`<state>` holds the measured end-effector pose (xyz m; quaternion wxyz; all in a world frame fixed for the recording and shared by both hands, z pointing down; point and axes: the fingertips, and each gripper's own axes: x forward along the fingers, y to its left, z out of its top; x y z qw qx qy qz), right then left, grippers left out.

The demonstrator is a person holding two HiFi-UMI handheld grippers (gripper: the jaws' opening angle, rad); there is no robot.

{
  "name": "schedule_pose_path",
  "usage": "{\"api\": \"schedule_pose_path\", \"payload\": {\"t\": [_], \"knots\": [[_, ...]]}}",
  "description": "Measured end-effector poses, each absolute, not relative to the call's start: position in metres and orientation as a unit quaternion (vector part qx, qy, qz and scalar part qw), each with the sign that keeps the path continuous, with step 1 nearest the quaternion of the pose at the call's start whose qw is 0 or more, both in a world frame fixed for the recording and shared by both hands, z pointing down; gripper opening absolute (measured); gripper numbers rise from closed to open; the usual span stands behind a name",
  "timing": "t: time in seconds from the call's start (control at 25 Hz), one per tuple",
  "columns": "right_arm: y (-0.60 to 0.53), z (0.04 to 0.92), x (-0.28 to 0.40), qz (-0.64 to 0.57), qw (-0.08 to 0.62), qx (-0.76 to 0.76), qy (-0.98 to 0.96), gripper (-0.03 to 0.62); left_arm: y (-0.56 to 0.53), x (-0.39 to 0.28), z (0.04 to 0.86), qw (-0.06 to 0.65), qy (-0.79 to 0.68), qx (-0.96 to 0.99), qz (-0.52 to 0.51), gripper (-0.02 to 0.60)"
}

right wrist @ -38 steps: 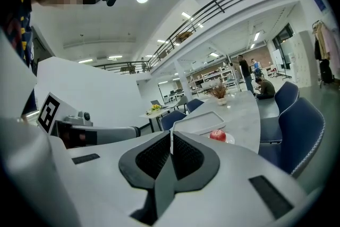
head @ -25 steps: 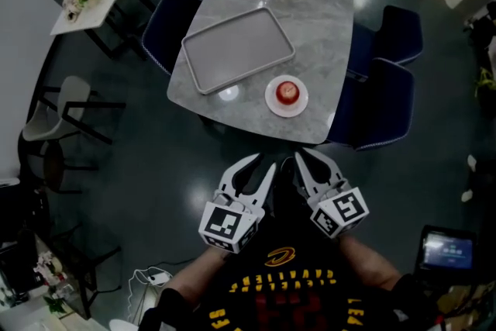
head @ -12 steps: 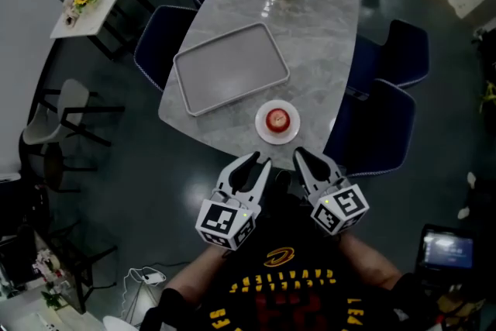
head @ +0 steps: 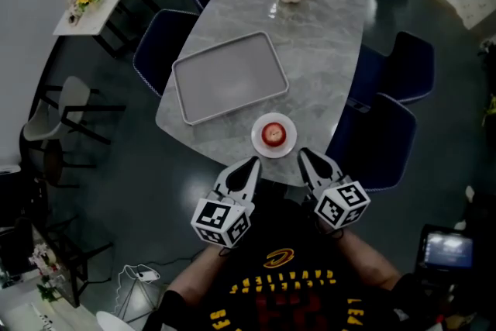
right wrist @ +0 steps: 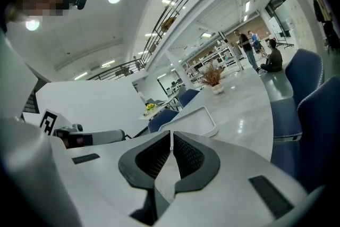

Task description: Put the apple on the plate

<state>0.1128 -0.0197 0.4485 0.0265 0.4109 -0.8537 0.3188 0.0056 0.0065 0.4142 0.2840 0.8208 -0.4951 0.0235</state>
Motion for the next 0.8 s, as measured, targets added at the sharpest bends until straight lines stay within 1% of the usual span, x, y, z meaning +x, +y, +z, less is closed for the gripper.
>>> {"api": "schedule_pose_path", "payload": {"t": [0.12, 0.2, 0.24, 0.32, 0.36, 0.4, 0.8], "knots": [[-0.026, 0.465, 0.114, 0.336, 0.038, 0.413, -0.845, 0.008, -0.001, 0.001, 0.431, 0.307, -0.492, 0.814, 0.04, 0.008], [-0.031, 0.48, 0.113, 0.351, 0.048, 0.416, -0.837, 0.008, -0.008, -0.006, 0.448, 0.331, -0.491, 0.804, 0.053, 0.072], [-0.033, 0.488, 0.114, 0.356, 0.053, 0.42, -0.833, 0.008, -0.011, -0.009, 0.458, 0.342, -0.49, 0.8, 0.06, 0.078], [-0.039, 0.503, 0.117, 0.364, 0.061, 0.433, -0.822, 0.013, -0.018, -0.013, 0.476, 0.365, -0.482, 0.794, 0.072, 0.078], [-0.042, 0.511, 0.121, 0.37, 0.063, 0.441, -0.815, 0.054, -0.021, -0.014, 0.485, 0.377, -0.476, 0.791, 0.077, 0.078], [-0.045, 0.518, 0.124, 0.376, 0.066, 0.449, -0.808, 0.072, -0.025, -0.014, 0.493, 0.386, -0.47, 0.789, 0.082, 0.078], [-0.065, 0.589, 0.143, 0.435, 0.132, 0.491, -0.743, 0.072, -0.064, -0.027, 0.577, 0.471, -0.424, 0.757, 0.157, 0.078]]}}
